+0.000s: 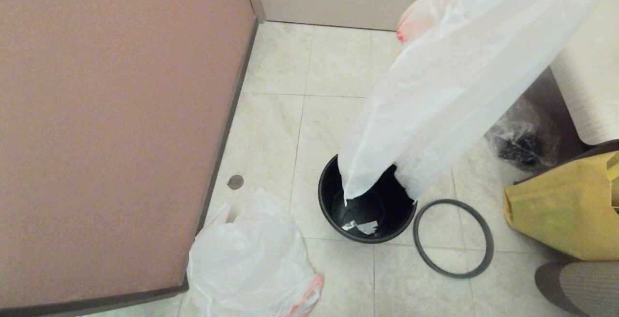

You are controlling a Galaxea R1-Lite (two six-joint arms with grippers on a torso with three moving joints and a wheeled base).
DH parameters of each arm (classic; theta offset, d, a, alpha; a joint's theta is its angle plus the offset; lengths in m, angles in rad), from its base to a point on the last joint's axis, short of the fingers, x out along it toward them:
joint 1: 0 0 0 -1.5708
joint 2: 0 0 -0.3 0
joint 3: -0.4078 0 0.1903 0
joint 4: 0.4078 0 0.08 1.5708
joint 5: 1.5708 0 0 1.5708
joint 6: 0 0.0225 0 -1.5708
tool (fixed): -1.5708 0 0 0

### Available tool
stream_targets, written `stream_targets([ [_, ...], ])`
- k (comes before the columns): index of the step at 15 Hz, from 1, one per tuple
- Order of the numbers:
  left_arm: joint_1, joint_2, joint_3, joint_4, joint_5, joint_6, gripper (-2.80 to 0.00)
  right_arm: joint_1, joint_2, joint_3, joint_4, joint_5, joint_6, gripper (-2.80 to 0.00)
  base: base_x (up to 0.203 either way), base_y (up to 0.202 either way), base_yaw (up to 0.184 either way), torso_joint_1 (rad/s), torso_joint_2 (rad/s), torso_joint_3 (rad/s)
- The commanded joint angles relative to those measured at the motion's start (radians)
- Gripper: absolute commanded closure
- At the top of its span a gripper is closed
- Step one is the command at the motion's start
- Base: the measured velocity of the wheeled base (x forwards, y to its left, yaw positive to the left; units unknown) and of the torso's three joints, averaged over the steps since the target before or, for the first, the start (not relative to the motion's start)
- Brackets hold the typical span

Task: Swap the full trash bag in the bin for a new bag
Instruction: Place the trash bag on the floor

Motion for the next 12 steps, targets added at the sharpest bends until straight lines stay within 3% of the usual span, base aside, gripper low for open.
stream_targets([
  [1, 0.002, -0.078, 0.015, 0.018, -0.034, -0.001, 0.0, -0.003, -0.007, 0.0, -0.015, -0.01, -0.011, 0.0, 0.0, 0.0, 0.0, 0.0, 0.0, 0.0],
  [3, 0.002, -0.131, 0.001, 0.104, -0.135, -0.015, 0.0, -0.005, -0.018, 0.0, -0.022, -0.016, -0.021, 0.0, 0.0, 0.0, 0.0, 0.0, 0.0, 0.0],
  [6, 0.002, -0.139, -0.002, 0.138, -0.299, -0.074, 0.0, -0.025, -0.019, 0.0, -0.056, -0.016, -0.054, 0.0, 0.0, 0.0, 0.0, 0.0, 0.0, 0.0],
  [12, 0.002, -0.139, 0.021, 0.21, -0.426, -0.071, 0.0, -0.174, 0.074, 0.012, -0.056, 0.033, 0.011, 0.0, 0.0, 0.0, 0.0, 0.0, 0.0, 0.0],
])
